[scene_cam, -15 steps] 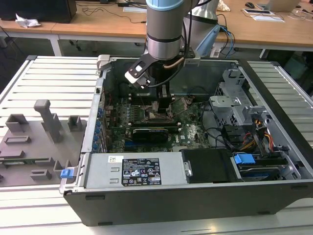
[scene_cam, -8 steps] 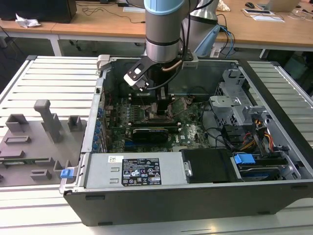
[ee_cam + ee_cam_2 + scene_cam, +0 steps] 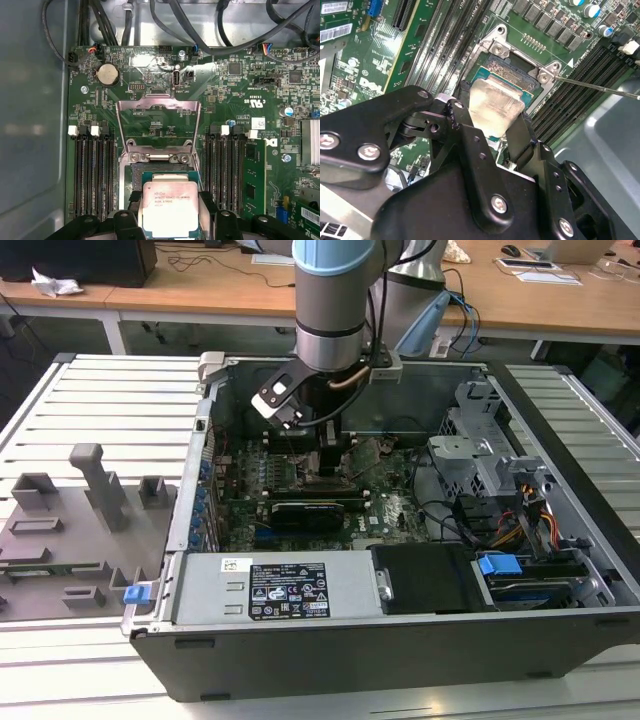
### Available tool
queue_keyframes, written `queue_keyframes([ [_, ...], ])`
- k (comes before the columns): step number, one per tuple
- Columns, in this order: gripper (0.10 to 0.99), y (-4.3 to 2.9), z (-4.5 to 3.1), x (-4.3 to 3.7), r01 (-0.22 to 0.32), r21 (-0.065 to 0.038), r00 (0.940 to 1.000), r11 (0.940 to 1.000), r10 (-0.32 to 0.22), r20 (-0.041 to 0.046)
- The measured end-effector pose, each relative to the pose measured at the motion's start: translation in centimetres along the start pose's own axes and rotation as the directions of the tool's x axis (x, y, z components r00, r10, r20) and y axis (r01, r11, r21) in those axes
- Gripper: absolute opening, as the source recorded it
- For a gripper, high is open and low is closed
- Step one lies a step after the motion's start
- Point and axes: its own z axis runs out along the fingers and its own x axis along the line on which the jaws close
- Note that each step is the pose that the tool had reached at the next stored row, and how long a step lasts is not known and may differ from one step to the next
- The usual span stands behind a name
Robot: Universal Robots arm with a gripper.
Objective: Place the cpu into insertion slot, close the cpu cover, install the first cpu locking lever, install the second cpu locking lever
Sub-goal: 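Place the cpu into insertion slot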
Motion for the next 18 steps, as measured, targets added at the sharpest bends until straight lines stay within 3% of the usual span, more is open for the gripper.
queue_keyframes([
  [7, 0.533, -0.07, 1.04, 0.43, -0.007, 0.004, 1.0000, 1.0000, 0.007, 0.0003],
  [18, 0.533, -0.20, 1.86, 0.54, -0.009, 0.006, 1.0000, 0.9999, 0.009, 0.0005],
])
